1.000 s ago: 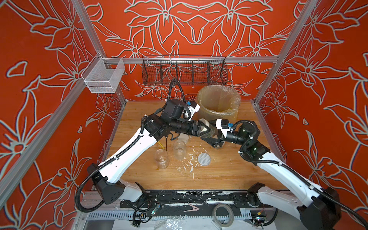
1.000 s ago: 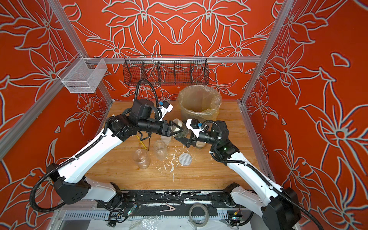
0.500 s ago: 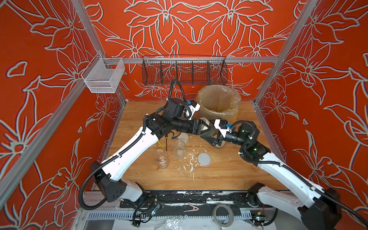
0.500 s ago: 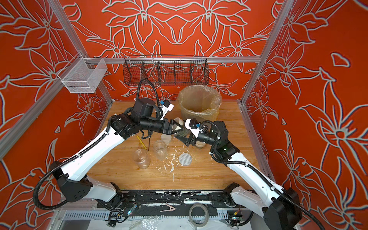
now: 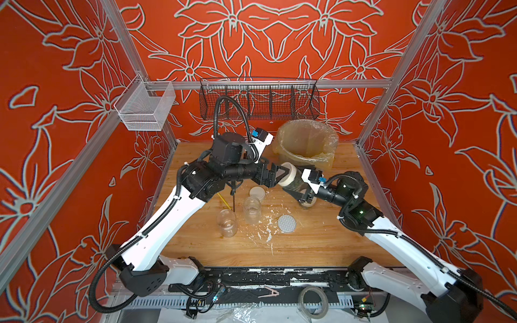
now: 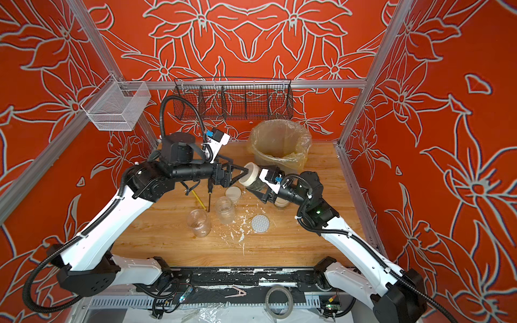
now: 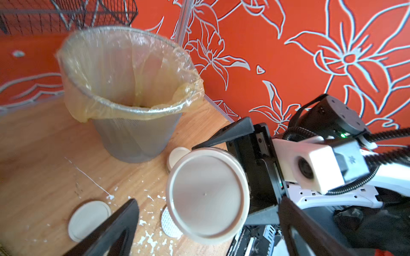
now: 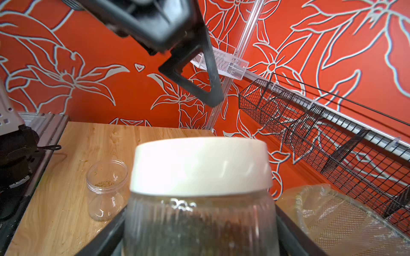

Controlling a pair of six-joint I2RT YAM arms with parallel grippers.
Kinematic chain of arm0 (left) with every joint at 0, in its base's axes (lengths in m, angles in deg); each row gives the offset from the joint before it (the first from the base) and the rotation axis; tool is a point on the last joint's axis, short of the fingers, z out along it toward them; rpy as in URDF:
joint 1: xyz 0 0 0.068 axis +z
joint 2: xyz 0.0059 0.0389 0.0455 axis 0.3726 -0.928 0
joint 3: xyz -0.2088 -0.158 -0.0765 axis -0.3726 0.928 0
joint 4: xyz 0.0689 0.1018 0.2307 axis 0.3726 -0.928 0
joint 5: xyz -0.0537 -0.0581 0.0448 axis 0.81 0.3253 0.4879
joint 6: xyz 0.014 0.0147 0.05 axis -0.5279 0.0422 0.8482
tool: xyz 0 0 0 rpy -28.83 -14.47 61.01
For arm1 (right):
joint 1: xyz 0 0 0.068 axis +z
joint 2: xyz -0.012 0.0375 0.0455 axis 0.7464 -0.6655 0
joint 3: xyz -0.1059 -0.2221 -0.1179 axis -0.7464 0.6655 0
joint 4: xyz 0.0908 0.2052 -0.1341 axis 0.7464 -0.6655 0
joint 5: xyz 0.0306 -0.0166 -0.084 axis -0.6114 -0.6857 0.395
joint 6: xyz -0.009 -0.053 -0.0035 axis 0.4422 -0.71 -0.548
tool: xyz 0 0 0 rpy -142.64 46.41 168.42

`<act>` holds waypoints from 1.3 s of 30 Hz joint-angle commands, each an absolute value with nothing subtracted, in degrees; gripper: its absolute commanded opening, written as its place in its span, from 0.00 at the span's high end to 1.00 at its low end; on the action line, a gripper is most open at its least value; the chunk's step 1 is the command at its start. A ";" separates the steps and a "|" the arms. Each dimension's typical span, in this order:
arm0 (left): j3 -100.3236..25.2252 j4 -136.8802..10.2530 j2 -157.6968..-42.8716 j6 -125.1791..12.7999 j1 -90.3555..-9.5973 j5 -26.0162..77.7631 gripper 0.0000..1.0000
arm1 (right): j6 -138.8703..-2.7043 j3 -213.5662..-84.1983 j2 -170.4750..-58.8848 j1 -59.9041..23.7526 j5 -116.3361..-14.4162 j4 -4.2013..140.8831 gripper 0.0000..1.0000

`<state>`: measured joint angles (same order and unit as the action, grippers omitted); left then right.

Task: Empty moldy tea leaves from jars
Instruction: Pick up the jar from the center of the board, then unscrew the lid from the jar.

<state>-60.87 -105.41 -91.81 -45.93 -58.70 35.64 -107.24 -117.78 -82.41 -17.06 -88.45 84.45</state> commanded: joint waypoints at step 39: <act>-68.31 -111.18 -104.89 -66.42 -56.66 41.65 0.48 | -120.90 -119.40 -81.83 -16.70 -75.99 86.54 0.68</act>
